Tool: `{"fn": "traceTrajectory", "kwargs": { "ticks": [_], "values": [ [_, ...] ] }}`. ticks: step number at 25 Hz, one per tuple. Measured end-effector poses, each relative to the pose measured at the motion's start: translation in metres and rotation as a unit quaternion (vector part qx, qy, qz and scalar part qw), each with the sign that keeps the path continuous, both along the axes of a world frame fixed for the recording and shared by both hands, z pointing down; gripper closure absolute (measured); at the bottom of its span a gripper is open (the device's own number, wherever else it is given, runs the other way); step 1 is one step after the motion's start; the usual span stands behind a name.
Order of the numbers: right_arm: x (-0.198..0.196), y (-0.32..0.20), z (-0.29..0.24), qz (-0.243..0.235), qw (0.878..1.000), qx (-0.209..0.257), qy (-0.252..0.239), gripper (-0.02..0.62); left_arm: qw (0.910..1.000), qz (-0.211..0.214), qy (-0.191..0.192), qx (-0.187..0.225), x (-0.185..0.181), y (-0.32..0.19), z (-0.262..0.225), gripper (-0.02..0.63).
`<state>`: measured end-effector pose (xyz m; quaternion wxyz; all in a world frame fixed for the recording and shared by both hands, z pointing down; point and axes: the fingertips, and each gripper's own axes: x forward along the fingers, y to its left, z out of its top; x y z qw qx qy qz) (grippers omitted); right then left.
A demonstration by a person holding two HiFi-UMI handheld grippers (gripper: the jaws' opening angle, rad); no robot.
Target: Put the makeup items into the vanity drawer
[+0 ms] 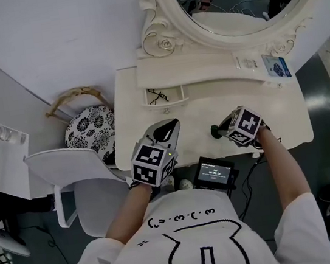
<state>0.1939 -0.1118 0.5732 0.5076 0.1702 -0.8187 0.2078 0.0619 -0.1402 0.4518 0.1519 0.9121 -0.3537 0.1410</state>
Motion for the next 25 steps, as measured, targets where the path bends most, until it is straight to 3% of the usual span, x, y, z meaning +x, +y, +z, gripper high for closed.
{"fn": "traceTrajectory", "kwargs": {
  "ticks": [6, 14, 25],
  "values": [
    [-0.016, -0.004, -0.022, -0.011, 1.000, 0.018, -0.008, 0.600, 1.0000, -0.001, 0.004, 0.005, -0.002, 0.004, -0.004, 0.612],
    [-0.057, -0.033, -0.061, -0.006, 0.995, 0.085, -0.050, 0.600, 0.9999, 0.000, 0.003, 0.010, -0.007, 0.009, -0.009, 0.612],
    [-0.098, -0.075, -0.071, -0.005, 0.990, 0.137, -0.044, 0.600, 0.9998, -0.017, 0.000, 0.011, -0.023, 0.005, -0.011, 0.612]
  ]
}}
